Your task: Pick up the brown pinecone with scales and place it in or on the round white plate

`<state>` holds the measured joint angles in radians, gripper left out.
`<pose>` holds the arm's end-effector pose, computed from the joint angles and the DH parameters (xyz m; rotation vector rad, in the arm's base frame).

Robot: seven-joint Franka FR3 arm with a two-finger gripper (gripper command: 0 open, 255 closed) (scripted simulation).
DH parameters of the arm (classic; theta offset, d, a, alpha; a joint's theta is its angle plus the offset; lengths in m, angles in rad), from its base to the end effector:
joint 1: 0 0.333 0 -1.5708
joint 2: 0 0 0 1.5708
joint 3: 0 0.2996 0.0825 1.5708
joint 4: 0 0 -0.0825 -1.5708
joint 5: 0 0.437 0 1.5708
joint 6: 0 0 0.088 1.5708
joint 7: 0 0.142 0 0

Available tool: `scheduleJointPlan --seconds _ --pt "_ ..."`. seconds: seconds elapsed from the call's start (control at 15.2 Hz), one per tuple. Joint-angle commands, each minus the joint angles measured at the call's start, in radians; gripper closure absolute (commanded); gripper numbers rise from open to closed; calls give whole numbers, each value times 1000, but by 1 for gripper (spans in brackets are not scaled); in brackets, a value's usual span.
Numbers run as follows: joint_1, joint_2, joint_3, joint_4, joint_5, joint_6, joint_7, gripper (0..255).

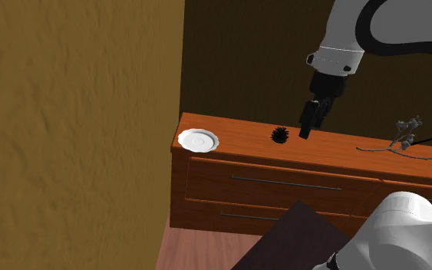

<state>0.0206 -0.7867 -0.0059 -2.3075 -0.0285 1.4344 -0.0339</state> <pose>0.3539 0.0005 0.5582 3.1143 0.0745 -0.1350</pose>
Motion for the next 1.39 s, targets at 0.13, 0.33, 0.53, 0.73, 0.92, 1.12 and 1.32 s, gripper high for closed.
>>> scheduleJointPlan --seconds 0.13,0.33,0.53,0.73,0.92,1.12,1.32 --pt "-13 27 -42 -8 -23 40 -39 0" --pt "-32 78 -105 -12 -53 101 -97 0" --pt "-49 140 -168 -4 -76 161 -154 0" --pt "-62 212 -229 15 -90 221 -213 0" --pt "-72 293 -290 45 -93 277 -273 0" --pt "-78 384 -351 86 -83 329 -337 0" --pt "-84 484 -409 138 -58 375 -406 0"
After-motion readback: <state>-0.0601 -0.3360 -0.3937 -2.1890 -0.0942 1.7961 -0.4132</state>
